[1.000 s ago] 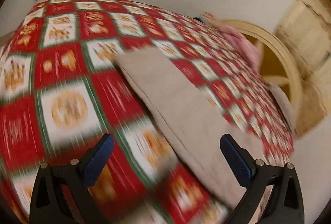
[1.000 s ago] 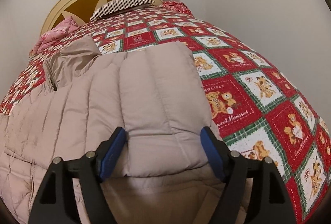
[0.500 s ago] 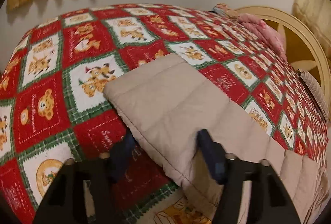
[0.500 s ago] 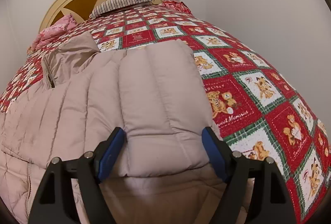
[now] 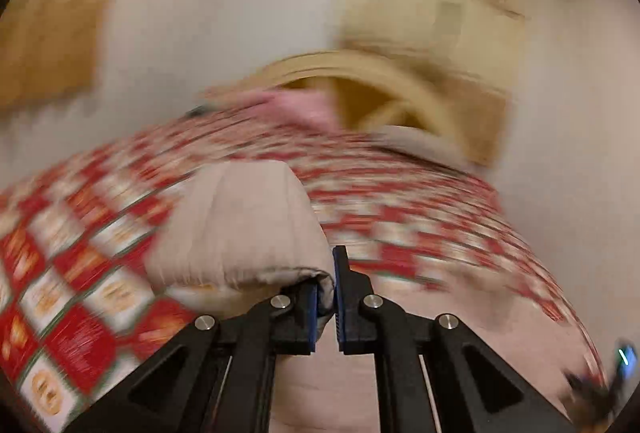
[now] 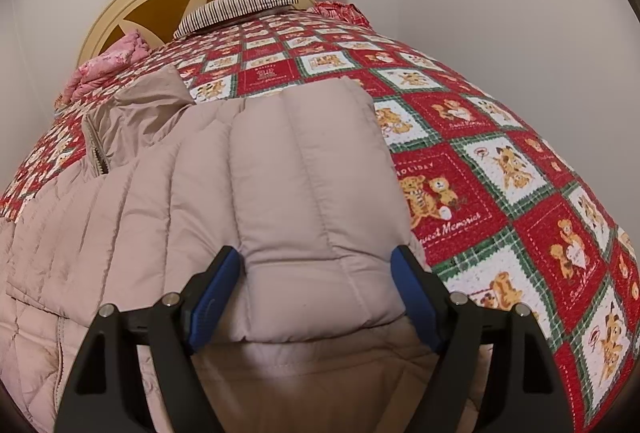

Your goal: Fold large clothes

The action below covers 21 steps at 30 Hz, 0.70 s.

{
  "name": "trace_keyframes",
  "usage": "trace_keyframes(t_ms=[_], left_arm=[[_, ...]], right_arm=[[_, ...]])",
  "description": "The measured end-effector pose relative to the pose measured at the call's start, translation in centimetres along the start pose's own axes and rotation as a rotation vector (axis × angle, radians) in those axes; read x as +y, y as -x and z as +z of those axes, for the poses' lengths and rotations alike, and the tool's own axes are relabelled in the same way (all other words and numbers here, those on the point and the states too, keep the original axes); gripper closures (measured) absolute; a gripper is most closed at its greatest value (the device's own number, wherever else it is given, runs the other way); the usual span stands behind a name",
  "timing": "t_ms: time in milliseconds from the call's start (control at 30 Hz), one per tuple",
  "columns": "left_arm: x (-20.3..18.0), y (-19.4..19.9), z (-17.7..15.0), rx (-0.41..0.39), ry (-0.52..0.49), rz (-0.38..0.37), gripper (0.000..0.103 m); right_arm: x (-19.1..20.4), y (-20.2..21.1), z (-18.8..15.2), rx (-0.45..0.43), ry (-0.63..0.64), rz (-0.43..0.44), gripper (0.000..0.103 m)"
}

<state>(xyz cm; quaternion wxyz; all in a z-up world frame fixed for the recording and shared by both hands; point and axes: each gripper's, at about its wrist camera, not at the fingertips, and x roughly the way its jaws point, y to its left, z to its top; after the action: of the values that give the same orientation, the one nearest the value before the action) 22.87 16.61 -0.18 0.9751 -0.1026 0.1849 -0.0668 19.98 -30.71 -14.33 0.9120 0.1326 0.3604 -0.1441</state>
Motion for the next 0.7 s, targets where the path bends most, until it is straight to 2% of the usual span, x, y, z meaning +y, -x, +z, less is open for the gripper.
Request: trace_keyframes(t_ms=[67,133,167,200,233,300,367,433,500,567,600,667,700], left_arm=[[-6.0,1.0,-0.7,0.013,-0.106,-0.121,0.097],[-11.3,1.2,-2.5,0.059,-0.194,-0.218,0.097],[-14.7,1.0,-4.4,0.108,-0.237,-0.285,0.097],[-16.1,0.7,-5.5,0.134,-0.255,-0.310,0.097],[-18.8,-0.1,-8.1,0.190,-0.297,-0.334,0.097],[-21.5,-1.1,-11.4,0.267,-0.349,-0.313,0.096],[-23.8,-3.0,-15.6,0.387,-0.446,-0.265,0.096],[-25.1,-4.1,-18.7,0.479,-0.567,-0.164,0.095],[-25.2,-3.5,-19.5,0.473,-0.647,-0.105,0.095],[-25.1,-1.5,-19.1,0.437,-0.690,-0.114,0.091],[-24.5,-1.0,-18.9,0.431,-0.684,-0.123,0.084],[-22.8,1.0,-17.6,0.407,-0.610,-0.138,0.062],[-21.8,1.4,-16.7,0.393,-0.565,-0.138,0.042]], right_arm=[[-0.1,0.0,0.0,-0.001,-0.004,0.004,0.022],[-0.1,0.1,0.0,-0.003,-0.007,0.007,0.022],[-0.2,0.1,0.0,-0.004,-0.010,0.011,0.022],[-0.2,0.1,0.0,-0.004,-0.012,0.013,0.022],[-0.3,0.1,0.0,-0.006,-0.015,0.016,0.022],[-0.4,0.2,0.0,-0.007,-0.022,0.022,0.022],[-0.5,0.2,-0.1,-0.008,-0.027,0.026,0.022],[-0.5,0.2,-0.1,-0.008,-0.033,0.031,0.022],[-0.6,0.2,-0.1,-0.008,-0.038,0.038,0.021],[-0.8,0.2,-0.1,-0.010,-0.043,0.045,0.021],[-0.8,0.2,0.0,-0.010,-0.045,0.048,0.020],[-0.9,0.2,0.0,-0.011,-0.050,0.054,0.020],[-0.9,0.2,0.0,-0.012,-0.052,0.056,0.020]])
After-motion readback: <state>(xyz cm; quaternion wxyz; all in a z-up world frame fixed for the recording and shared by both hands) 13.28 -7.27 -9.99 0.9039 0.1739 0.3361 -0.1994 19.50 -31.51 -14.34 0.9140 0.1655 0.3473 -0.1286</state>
